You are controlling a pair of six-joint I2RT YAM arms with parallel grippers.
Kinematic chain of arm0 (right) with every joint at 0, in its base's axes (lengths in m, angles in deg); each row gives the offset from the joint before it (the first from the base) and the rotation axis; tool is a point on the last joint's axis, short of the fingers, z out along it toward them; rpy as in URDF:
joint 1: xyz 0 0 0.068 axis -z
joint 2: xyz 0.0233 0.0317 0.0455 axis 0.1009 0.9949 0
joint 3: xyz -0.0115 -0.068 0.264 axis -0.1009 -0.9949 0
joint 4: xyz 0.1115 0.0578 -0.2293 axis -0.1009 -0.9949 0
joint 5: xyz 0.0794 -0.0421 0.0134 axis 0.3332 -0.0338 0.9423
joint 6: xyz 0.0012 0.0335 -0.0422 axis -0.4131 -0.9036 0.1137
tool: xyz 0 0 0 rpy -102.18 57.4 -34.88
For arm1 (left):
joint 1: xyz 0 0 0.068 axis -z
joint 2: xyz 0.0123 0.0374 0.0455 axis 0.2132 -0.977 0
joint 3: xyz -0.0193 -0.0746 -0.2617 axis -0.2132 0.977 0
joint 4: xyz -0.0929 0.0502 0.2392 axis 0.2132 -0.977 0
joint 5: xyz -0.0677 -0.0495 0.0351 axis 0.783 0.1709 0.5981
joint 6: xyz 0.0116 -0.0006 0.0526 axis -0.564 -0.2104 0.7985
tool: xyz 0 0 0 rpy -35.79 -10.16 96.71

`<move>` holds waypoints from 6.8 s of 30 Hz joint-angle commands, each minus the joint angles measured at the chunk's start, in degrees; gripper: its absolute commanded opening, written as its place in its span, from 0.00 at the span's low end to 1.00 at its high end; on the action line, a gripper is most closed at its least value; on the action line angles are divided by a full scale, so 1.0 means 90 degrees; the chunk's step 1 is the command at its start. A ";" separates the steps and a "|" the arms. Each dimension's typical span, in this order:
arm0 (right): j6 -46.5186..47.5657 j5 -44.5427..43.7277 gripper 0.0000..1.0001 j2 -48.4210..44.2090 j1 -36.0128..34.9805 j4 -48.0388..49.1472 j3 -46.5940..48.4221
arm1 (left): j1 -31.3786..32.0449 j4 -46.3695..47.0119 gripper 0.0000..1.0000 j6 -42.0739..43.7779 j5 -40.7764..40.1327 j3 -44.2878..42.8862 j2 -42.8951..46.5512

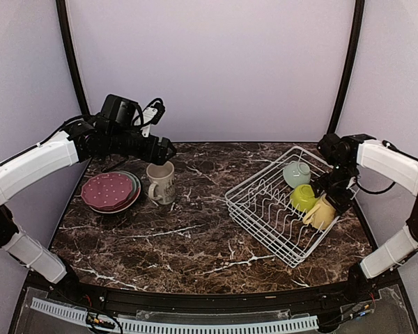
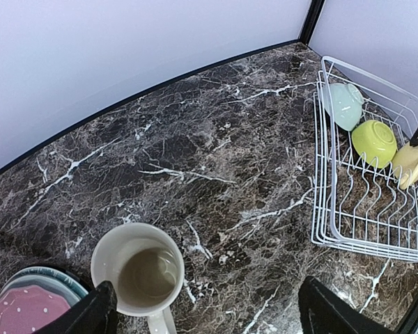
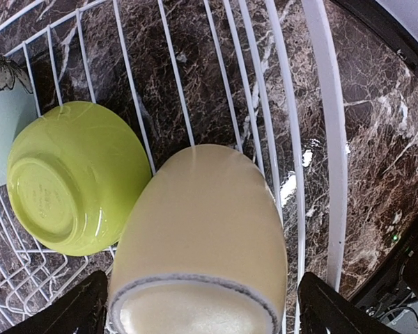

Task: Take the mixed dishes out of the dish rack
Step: Grab the cup from the dish rack, then pass from the right arm to the left, then place the cup at the center of the board.

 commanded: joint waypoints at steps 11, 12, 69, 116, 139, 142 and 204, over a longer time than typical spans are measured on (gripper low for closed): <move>-0.0273 -0.0067 0.86 0.0397 0.0138 0.0486 -0.0285 | 0.0028 0.0067 0.99 0.0011 0.0040 0.0126 0.0172; -0.0274 -0.0067 0.85 0.0409 0.0141 0.0496 -0.0295 | 0.0028 0.0067 0.99 0.0014 0.0030 0.0126 0.0165; 0.4529 0.3196 0.00 -0.3044 0.0203 0.5990 -0.0941 | 0.0018 0.0556 0.99 -0.0206 0.0861 0.0402 0.0286; 0.2948 0.5592 0.00 0.1672 -0.2908 1.2030 0.0322 | -0.0705 0.8786 0.53 -0.6331 0.6975 0.2118 -0.1191; 0.2913 0.5205 0.98 0.0997 -0.2770 1.1581 -0.0473 | -0.0743 0.8224 0.01 -0.5867 0.6925 0.2088 -0.1068; 0.2785 0.5321 0.99 0.0761 -0.2613 1.1537 -0.0746 | -0.0793 0.8231 0.01 -0.5856 0.6891 0.2108 -0.1034; 0.6576 0.0282 0.99 -0.2948 -0.2228 0.5088 -0.1507 | 0.0047 -0.2322 0.01 -0.3193 -0.0645 0.0909 -0.0410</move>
